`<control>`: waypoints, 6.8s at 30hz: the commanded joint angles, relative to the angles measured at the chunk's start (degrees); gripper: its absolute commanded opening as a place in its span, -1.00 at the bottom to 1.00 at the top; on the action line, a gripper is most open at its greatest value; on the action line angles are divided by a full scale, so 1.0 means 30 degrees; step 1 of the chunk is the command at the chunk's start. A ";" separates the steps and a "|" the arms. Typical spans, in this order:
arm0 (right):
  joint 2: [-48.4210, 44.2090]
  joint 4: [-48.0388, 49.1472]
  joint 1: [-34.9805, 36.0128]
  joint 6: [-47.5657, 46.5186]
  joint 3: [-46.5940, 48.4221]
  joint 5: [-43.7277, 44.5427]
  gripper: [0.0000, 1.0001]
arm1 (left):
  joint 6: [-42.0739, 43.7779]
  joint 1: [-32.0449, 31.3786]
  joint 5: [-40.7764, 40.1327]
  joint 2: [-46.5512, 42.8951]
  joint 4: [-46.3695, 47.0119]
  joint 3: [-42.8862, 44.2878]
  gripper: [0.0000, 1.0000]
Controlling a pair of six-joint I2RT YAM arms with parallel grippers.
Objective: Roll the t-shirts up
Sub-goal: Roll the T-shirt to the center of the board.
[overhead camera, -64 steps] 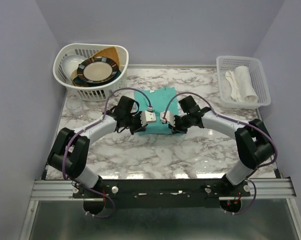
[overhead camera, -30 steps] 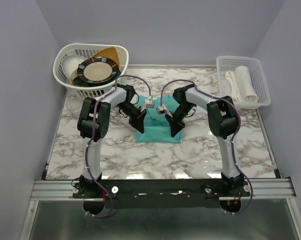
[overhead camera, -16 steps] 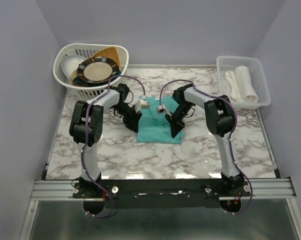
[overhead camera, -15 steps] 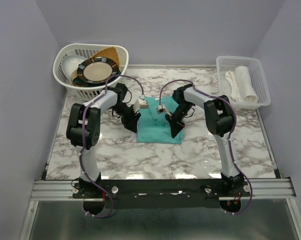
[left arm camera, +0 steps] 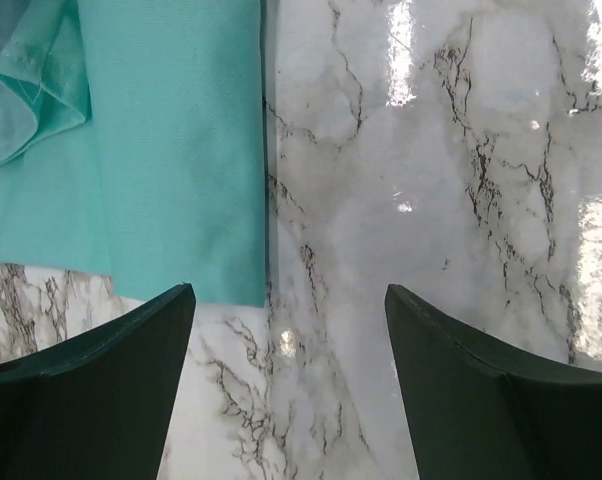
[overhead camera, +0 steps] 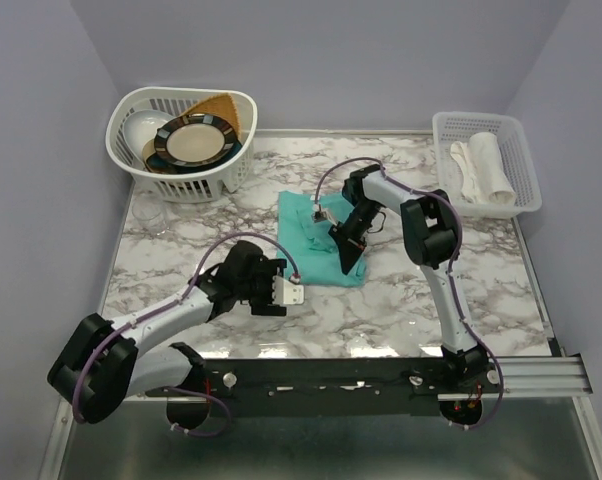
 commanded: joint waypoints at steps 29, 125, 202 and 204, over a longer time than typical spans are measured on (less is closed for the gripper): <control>-0.2971 -0.0183 -0.2499 -0.0611 -0.0049 -0.0141 0.89 | 0.1200 -0.0932 0.2369 0.8064 -0.7251 0.8356 -0.79; -1.9443 2.4047 0.3065 0.0443 -2.2843 0.6567 -0.82 | -0.8675 -0.1194 0.1199 0.5956 -0.1226 0.5897 0.81; 0.0655 -0.1090 -0.1535 0.0062 -0.0666 -0.2192 -0.80 | -1.0255 0.0158 0.1172 0.1535 -0.1964 1.0648 0.97; 0.0742 -0.1090 -0.1535 0.0150 -0.0549 -0.2193 -0.79 | -0.8514 -0.1855 -0.0141 0.0893 -0.0595 0.8756 0.97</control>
